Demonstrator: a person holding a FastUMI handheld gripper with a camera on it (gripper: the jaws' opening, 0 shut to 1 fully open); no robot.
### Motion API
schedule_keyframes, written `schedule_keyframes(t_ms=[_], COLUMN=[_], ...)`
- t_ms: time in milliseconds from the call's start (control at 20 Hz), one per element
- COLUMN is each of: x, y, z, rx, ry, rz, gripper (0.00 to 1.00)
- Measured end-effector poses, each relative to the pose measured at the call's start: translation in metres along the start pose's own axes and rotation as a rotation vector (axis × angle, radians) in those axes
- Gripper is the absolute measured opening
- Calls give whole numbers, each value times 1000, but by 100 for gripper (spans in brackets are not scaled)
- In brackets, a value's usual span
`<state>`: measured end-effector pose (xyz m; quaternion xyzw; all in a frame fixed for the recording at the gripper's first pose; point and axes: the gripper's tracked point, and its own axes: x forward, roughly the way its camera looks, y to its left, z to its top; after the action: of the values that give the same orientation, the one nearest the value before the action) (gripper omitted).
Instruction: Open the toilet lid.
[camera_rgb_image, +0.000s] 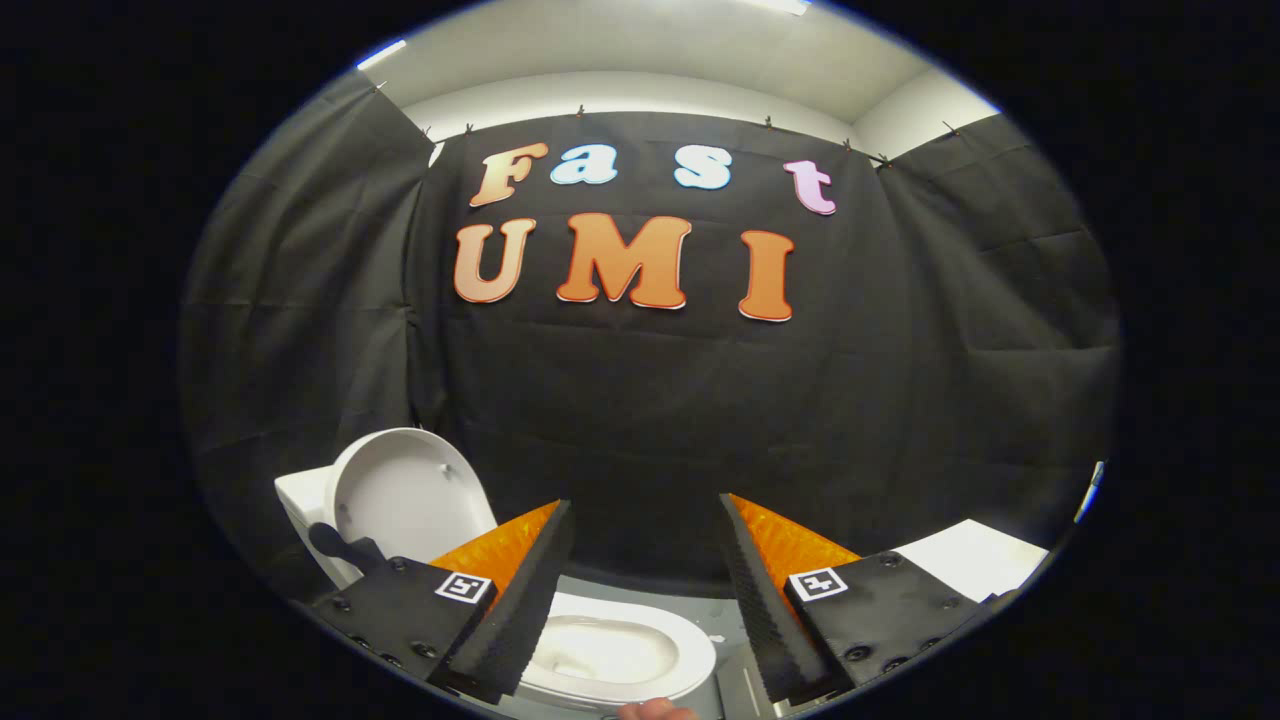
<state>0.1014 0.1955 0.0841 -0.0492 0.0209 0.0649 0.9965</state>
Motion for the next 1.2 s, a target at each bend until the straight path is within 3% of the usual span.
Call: schedule_keyframes(t_ms=[300,500,900,1200], x=[-26,-52,-76,-65], y=[-108,-149,-187,-173], z=[-29,-71,-129,-144], rx=[54,43,51,73], ry=[-29,-16,20,52], rz=[-119,-165,-247,-228], gripper=[93,93,93,93])
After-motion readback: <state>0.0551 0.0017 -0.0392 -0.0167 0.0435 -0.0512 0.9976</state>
